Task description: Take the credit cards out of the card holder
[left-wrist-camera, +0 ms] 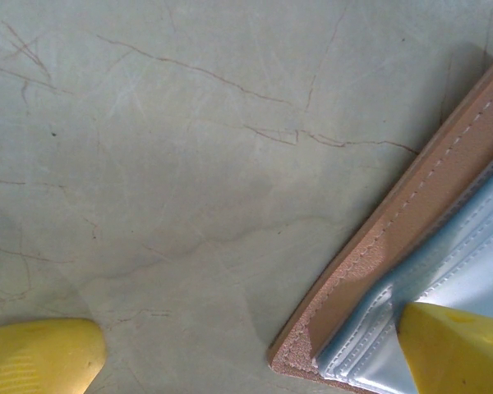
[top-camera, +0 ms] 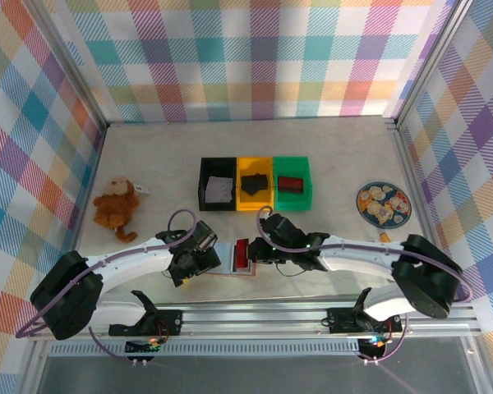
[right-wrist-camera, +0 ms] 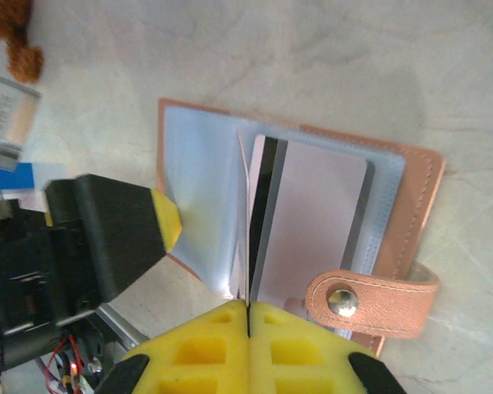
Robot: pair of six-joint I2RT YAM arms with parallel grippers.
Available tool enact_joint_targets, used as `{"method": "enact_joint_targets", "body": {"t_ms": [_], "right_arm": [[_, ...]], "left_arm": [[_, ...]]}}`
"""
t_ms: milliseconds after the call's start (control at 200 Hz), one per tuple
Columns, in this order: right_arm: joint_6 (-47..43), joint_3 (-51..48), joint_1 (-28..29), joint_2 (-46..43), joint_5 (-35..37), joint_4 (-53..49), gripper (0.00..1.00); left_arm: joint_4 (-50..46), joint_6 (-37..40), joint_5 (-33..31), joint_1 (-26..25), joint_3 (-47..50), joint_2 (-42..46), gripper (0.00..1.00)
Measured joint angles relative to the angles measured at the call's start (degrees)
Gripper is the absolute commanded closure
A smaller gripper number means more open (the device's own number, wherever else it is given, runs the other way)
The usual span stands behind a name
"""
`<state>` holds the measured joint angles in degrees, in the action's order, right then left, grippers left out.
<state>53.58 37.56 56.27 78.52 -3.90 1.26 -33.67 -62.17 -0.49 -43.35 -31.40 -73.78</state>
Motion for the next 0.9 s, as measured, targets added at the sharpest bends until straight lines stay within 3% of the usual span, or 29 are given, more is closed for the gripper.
{"method": "enact_joint_targets", "body": {"t_ms": [200, 430, 595, 900], "right_arm": [[-1.5, 0.0, -3.6, -10.7, 4.4, -6.3, 1.00], [-2.0, 1.4, -12.8, -20.4, 10.3, -15.9, 1.00], [-1.3, 5.6, -16.9, -21.3, 12.8, -19.5, 1.00], [4.2, 7.5, -18.5, -19.6, 15.0, -20.1, 1.00]], "left_arm": [[-0.3, 0.0, 0.0, 0.0, -0.3, 0.1, 0.05], [-0.4, 0.3, 0.5, 0.0, -0.6, 4.1, 0.04], [2.6, 0.5, 3.6, -0.1, -0.8, 6.1, 0.04], [3.5, 2.2, 4.3, 0.0, -3.7, 11.5, 0.04]]}}
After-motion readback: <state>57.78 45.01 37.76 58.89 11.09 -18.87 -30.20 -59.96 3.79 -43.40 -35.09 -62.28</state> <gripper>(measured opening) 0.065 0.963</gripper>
